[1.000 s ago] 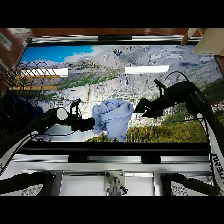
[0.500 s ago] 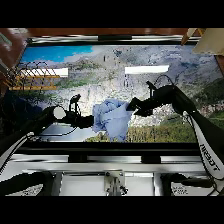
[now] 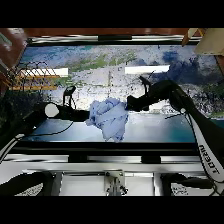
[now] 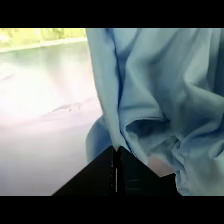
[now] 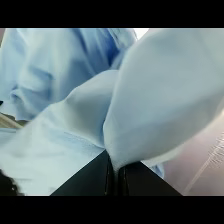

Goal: Fold the shirts.

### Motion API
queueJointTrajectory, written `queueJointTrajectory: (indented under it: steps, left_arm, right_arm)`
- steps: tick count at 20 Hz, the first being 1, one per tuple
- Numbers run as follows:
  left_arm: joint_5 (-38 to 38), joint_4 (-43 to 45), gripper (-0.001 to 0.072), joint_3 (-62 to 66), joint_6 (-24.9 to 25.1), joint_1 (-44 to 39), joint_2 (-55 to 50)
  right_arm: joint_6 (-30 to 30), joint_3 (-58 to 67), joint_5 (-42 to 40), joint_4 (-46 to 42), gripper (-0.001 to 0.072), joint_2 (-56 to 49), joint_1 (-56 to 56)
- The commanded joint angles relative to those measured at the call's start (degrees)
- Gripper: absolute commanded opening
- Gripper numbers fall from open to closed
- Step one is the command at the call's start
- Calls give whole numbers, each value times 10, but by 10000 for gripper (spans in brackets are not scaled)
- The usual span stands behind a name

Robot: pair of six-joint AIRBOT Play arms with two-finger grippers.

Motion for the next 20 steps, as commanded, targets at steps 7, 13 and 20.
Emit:
queueJointTrajectory:
  steps: [7,13,20]
  left_arm:
    - [-10,162,29,321,0,74,186]
    - [93,166,30,492,0,74,276]
    - [-142,262,30,476,0,74,283]
  right_arm:
    - [-62,286,0,12,73,162,-15]
    - [-57,374,45,37,73,264,-15]
    - [-24,373,-108,2,73,263,-15]
